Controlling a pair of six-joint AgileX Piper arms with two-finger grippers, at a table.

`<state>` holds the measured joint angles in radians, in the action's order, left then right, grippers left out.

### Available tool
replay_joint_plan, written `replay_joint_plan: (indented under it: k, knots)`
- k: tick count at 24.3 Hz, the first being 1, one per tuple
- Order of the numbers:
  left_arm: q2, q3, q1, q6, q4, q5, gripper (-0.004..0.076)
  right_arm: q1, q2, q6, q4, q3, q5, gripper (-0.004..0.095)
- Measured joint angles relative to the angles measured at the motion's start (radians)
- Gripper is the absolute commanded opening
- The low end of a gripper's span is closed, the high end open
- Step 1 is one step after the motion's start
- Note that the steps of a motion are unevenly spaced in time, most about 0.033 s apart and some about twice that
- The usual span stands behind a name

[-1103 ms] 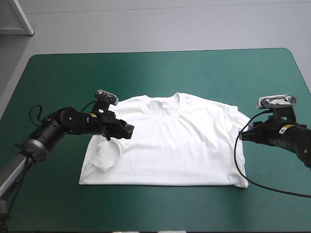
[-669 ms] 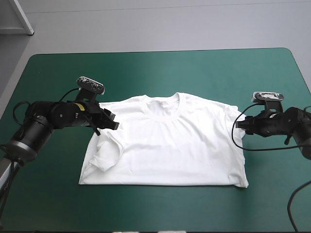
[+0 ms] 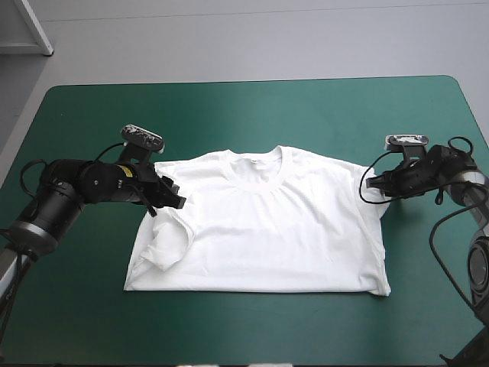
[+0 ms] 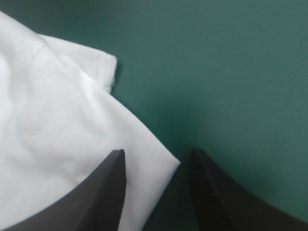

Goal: Fold the cloth

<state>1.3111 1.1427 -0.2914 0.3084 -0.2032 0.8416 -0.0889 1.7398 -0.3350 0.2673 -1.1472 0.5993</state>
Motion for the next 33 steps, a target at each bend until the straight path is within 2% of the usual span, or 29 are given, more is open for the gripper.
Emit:
replay_joint_plan:
  k: [1, 6, 13, 20, 25, 27, 29, 30, 31, 32, 33]
  knots:
    - [0.0, 0.0, 0.0, 0.0, 0.0, 0.0, 0.0354, 0.0, 0.008, 0.011, -0.023, -0.001, 0.004, 0.0388]
    - [0.0, 0.0, 0.0, 0.0, 0.0, 0.0, 0.0353, -0.003, 0.026, 0.006, -0.033, -0.013, 0.006, -0.0017]
    - [0.0, 0.0, 0.0, 0.0, 0.001, 0.0, 0.0347, -0.005, 0.028, -0.002, 0.0, -0.018, 0.009, -0.0013]
    - [-0.01, 0.0, 0.0, -0.02, 0.065, 0.0, 0.0347, 0.012, -0.096, -0.041, 0.055, -0.009, 0.048, -0.0013]
    - [-0.01, 0.0, 0.0, -0.026, 0.083, 0.0, 0.0347, 0.085, -0.172, -0.07, 0.088, -0.009, 0.083, -0.0013]
    - [-0.01, 0.0, 0.0, -0.026, 0.083, 0.002, 0.0347, 0.152, -0.174, -0.077, 0.103, -0.009, 0.101, -0.0009]
    - [-0.01, 0.0, 0.0, -0.026, 0.086, 0.02, 0.0347, 0.215, -0.169, -0.078, 0.106, -0.009, 0.11, 0.0154]
    - [-0.01, 0.0, 0.0, -0.026, 0.088, 0.029, 0.0347, 0.233, -0.168, -0.081, 0.107, -0.009, 0.115, 0.0369]
    - [-0.011, 0.0, 0.0, -0.036, 0.104, 0.052, 0.0347, 0.258, -0.168, -0.089, 0.12, -0.009, 0.131, 0.0502]
    - [-0.012, 0.0, 0.0, -0.041, 0.112, 0.058, 0.0347, 0.266, -0.168, -0.096, 0.13, -0.009, 0.146, 0.0695]
    - [-0.023, 0.0, 0.0, -0.057, 0.143, 0.074, 0.0347, 0.272, -0.168, -0.105, 0.147, -0.012, 0.189, 0.0723]
